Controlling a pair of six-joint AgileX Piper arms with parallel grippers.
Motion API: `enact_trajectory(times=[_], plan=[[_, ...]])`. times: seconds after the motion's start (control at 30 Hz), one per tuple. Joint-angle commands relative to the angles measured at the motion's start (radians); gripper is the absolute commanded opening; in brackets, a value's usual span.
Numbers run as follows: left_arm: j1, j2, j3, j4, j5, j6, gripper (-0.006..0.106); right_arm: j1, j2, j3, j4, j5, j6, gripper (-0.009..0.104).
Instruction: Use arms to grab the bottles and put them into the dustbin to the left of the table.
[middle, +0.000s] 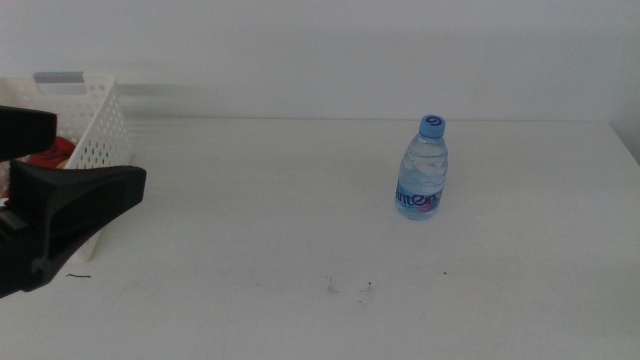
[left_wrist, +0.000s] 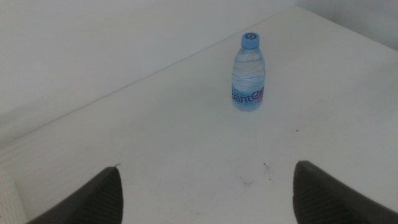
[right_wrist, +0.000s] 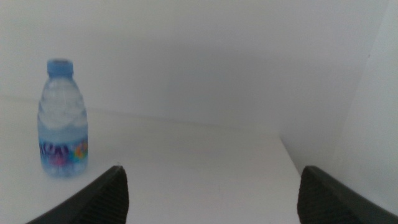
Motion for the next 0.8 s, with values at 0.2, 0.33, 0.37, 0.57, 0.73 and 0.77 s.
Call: enact_trajectory(times=[0.2,0.33,0.37,0.57,0.73,0.77], plan=[[-0.003,-0.003,0.002,0.002,-0.021,-0.007,0.094,-0.008,0.117,0.004,0.03,-0.251,0.06,0.083],[-0.003,-0.003,0.002,0.002,-0.021,-0.007,0.094,-0.008,0.419,0.004,-0.093,-0.423,0.169,0.083],[-0.003,-0.003,0.002,0.002,-0.021,-0.007,0.094,-0.008,0.497,0.003,-0.185,-0.481,0.209,0.083],[-0.003,-0.003,0.002,0.002,-0.031,-0.007,0.094,-0.008,0.953,-0.027,-0.45,-0.905,0.378,0.083],[-0.003,-0.003,0.002,0.002,-0.031,-0.007,0.094,-0.008,1.295,-0.116,-0.526,-1.018,0.318,0.083],[-0.003,-0.003,0.002,0.002,-0.031,-0.007,0.094,-0.008,1.347,-0.141,-0.569,-1.027,0.307,0.083]])
